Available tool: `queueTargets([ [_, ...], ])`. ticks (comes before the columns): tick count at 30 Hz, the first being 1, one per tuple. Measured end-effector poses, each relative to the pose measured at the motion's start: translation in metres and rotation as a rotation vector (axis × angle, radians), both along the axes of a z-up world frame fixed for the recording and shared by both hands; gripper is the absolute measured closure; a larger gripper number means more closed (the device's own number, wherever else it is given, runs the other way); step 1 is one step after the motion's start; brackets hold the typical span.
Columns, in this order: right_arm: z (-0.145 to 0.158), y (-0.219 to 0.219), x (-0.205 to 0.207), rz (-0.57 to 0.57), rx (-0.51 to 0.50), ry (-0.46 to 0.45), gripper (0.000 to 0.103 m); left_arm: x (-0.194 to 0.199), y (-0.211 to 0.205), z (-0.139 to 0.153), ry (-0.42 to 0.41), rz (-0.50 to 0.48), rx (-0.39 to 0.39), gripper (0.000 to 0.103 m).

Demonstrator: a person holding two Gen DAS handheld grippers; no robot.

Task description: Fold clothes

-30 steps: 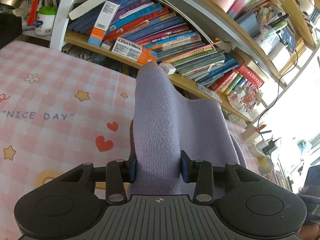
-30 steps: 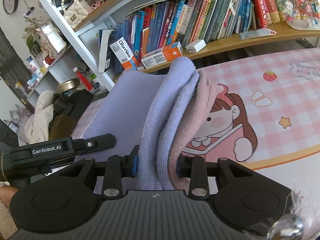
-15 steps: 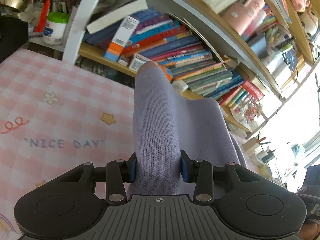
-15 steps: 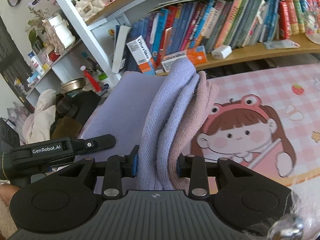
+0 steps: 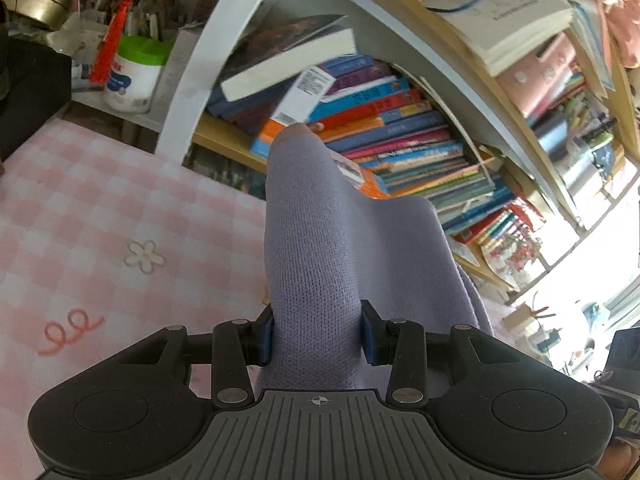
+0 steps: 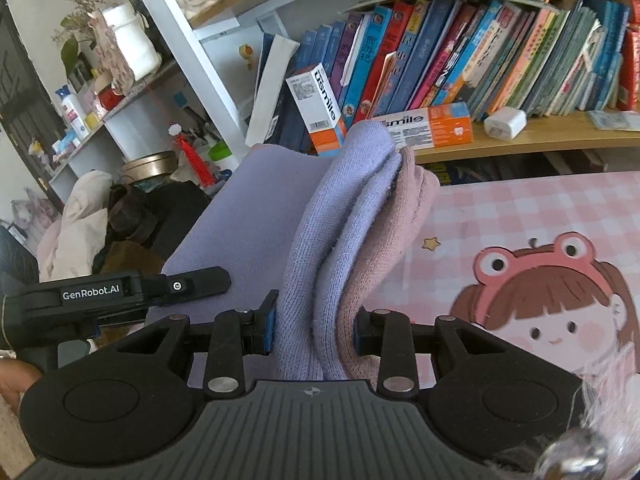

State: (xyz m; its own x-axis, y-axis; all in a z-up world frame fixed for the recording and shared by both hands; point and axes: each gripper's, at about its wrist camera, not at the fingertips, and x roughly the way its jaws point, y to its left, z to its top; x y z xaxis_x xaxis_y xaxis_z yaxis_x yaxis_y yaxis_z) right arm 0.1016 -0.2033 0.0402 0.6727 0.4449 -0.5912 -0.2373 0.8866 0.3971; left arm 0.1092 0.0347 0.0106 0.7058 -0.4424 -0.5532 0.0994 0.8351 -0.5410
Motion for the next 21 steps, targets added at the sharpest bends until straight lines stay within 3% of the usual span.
queueTargets([
  [17,-0.054,0.009,0.083,0.024,0.014,-0.018,0.072,0.067,0.017,-0.034,-0.021,0.041,0.028,0.064],
  [21,-0.075,0.000,0.093,-0.035,0.034,0.052,0.062,0.076,0.016,-0.048,0.023,0.049,0.049,0.062],
])
